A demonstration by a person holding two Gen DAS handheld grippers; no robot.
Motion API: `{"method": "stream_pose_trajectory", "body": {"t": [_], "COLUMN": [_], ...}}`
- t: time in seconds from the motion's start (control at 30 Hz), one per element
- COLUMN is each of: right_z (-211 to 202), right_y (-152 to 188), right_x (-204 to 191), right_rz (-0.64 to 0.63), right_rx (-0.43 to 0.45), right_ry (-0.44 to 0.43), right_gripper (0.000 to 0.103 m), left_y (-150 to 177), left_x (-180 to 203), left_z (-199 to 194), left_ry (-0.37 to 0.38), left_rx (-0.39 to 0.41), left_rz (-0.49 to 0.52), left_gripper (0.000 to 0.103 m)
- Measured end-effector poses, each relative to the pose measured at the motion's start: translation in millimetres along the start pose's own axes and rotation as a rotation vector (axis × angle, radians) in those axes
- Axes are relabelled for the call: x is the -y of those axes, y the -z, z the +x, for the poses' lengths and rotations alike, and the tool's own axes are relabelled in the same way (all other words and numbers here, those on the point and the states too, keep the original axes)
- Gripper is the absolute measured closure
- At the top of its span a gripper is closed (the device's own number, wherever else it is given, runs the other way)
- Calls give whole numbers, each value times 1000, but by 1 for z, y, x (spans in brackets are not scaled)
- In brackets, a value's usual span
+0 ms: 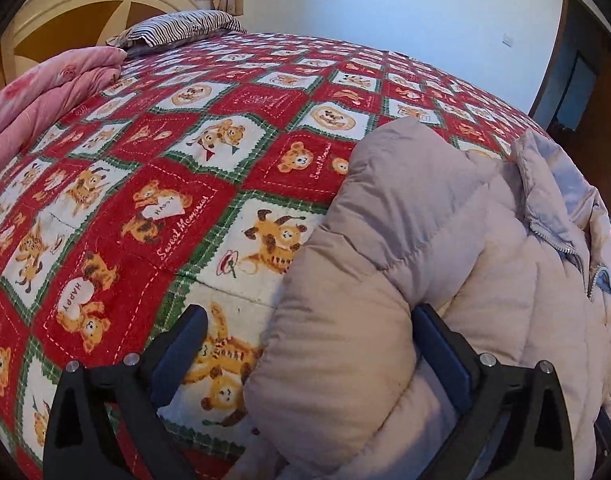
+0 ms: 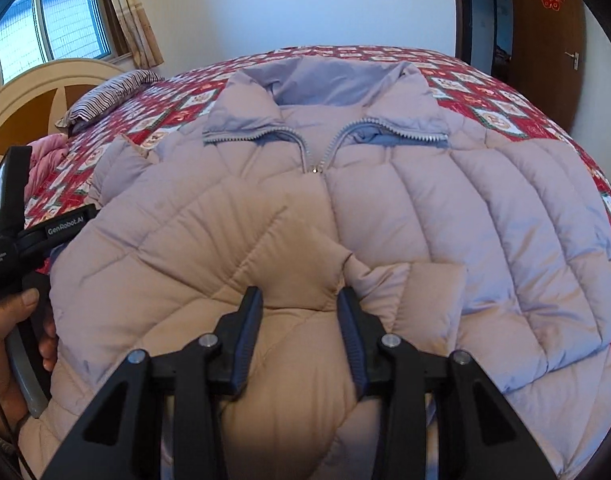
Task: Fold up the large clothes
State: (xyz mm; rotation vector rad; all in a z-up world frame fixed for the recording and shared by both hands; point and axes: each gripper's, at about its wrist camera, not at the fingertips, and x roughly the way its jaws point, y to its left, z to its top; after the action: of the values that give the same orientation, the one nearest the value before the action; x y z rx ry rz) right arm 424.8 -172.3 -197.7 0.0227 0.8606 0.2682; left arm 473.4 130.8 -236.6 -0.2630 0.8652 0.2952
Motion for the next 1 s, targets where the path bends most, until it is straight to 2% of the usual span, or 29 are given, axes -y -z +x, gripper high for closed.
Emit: {"method": "stream_pose_trajectory", "body": {"t": [0.13,0.17,0.23,0.33,0.43,0.47,0.53,0.6,0.67,0.7,0.87,1.0], "right_z": [2,1,-10,-42,-64,-64,-56,-36,-12,-5,5,9], "right_y": [-2,-3,-7,-16,-37,-45,-52,-51,-44,-41,-36,-34], "right_x": [-3,-4,-5,8,44,64,93,123,140,141,132,137], "right_rz": [-8,-13,-40,-15,64,114,186,247,257,240,174,181], "right_rx": [-2,-7,-4,96,186,197,180,113,41,34,42,43], "right_ry": [10,12,18,10,83,145,213,258,253,252,298,295], "right_gripper": [62,62,62,62,61,57,56,56,56,56,55,55], "left_y": [-6,-10,-18,-34,-44,-44,-39,-30,-21,-17,-9,-8], "left_x": [0,-1,-2,12,28,32,42,49,59,63,62,66], "left_z": [-7,-19,-44,-68,-62,-55,-30,-10,-2,-2,-1,3], "left_ry": [-4,-8,41,85,57,45,41,17,-25,-49,-66,-93], "left_rx": [-11,-1,53,111,131,117,42,-8,-6,10,30,42], "left_rz": [-9,-29,-55,-60,-52,-55,-63,-49,6,35,34,43], "left_gripper": [1,1,1,1,1,1,1,1,1,1,1,1]}}
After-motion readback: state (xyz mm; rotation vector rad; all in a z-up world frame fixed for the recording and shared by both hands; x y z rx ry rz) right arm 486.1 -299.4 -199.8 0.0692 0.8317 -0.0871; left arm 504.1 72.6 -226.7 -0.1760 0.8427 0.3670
